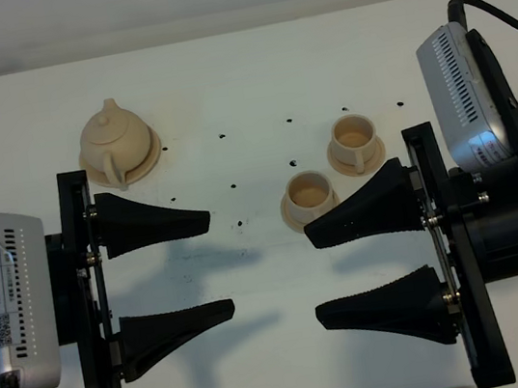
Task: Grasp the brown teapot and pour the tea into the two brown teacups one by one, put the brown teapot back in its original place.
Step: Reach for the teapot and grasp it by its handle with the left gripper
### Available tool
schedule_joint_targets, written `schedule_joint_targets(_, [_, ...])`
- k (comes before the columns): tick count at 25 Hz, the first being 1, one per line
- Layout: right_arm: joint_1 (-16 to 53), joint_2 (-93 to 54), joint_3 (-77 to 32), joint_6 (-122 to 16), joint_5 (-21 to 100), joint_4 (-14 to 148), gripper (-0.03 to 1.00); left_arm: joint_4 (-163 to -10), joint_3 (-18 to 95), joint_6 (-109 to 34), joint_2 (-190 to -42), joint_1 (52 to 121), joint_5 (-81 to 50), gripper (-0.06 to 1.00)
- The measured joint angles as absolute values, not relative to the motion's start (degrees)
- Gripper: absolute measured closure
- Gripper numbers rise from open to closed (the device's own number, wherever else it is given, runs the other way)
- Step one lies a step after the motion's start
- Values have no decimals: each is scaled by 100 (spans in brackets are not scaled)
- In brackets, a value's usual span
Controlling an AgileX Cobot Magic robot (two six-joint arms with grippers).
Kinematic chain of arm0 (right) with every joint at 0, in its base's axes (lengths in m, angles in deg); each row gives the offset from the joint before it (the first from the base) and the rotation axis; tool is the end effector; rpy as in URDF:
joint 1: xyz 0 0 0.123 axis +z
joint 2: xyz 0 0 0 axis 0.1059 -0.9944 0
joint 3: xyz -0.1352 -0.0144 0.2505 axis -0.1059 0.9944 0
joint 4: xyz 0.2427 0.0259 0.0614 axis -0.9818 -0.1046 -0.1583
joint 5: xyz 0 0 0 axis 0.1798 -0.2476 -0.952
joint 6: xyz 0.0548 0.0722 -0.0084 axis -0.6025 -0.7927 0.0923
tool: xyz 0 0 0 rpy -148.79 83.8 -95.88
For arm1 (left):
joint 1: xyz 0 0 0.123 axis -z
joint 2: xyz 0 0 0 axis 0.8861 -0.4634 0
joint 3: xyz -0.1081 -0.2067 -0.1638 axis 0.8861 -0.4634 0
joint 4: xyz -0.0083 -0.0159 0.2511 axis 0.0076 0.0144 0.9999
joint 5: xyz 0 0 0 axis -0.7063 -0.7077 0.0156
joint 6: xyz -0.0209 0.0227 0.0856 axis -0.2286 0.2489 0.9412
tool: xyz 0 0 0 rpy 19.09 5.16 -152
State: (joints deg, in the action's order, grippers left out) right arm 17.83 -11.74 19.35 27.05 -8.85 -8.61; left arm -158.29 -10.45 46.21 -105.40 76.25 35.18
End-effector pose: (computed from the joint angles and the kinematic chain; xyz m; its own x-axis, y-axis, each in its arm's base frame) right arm 0.1523 0.1510 0.2958 -0.0661 -0.2883 -0.9553 -0.9945 0.0968 0.0396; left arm 0.1591 -0.1155 0.2693 0.0390 0.3399 -0.9397 0.9593 0.2504 0.1304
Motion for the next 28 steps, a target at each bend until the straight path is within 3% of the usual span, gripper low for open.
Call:
schedule_joint_targets(14, [1783,-1174,1935,2606,-860,-861,44,-15929,-1045,4458,-10540,7625,3473,28])
schedule_joint_targets(22, [1578,-1174,1935,1962,-215,-813,46,-15510,-682,2994,-10540,7625,2414,33])
schedule_joint_targets(28, [870,-1133,1935,1527,161,-679,47,-14671,-583,1954,-10540,7477,1468,36])
